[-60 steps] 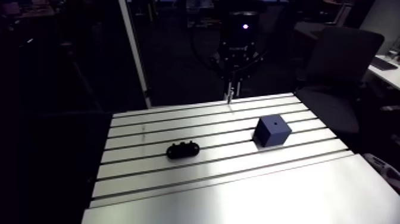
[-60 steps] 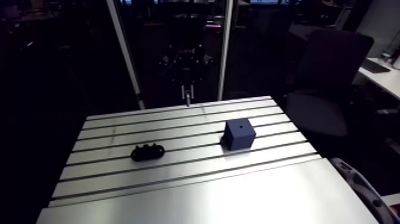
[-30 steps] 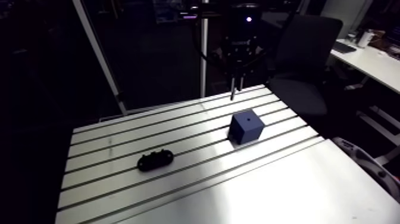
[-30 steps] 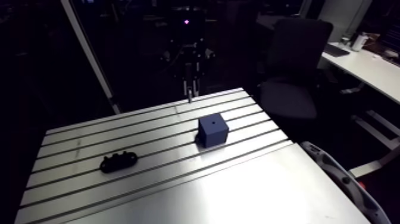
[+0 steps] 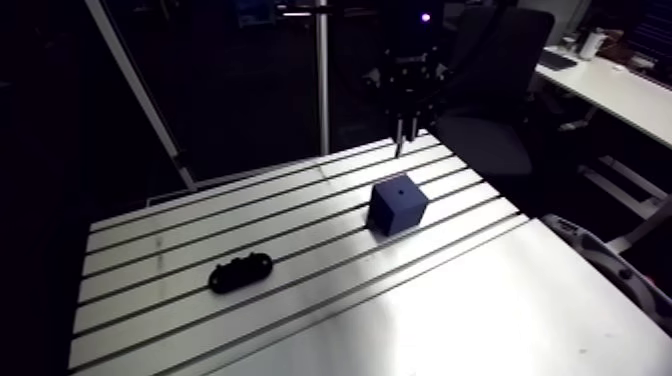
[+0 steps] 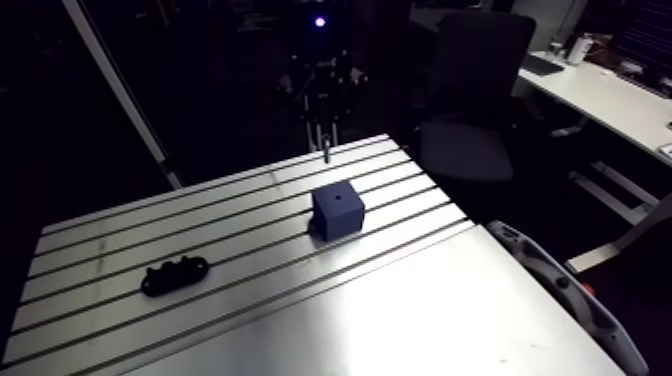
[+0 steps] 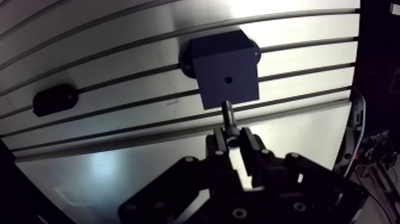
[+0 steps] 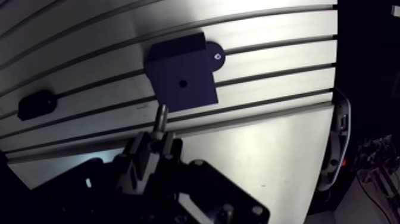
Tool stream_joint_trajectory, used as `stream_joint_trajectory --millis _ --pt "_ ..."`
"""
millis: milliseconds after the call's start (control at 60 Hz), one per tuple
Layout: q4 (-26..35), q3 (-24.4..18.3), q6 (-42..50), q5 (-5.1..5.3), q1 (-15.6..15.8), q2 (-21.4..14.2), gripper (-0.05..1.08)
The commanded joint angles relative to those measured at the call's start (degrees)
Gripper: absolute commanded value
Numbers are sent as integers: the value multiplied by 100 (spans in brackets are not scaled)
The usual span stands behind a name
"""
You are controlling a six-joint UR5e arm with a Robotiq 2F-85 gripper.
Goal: Pick up the M10 bolt and insert it into the hole until fully seated.
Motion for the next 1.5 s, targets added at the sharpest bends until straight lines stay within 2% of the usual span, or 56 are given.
stream_joint_trajectory --millis 17,217,567,917,1133,1500 --pt "150 -147 -55 -38 -19 166 108" --pt "173 -160 -55 -38 -60 300 108" --pt "265 -63 -38 -22 -175 311 108" --pt "262 30 -3 -3 -168 303 108" --pt "117 155 33 -29 -176 335 108" --pt "95 148 33 6 -177 408 108"
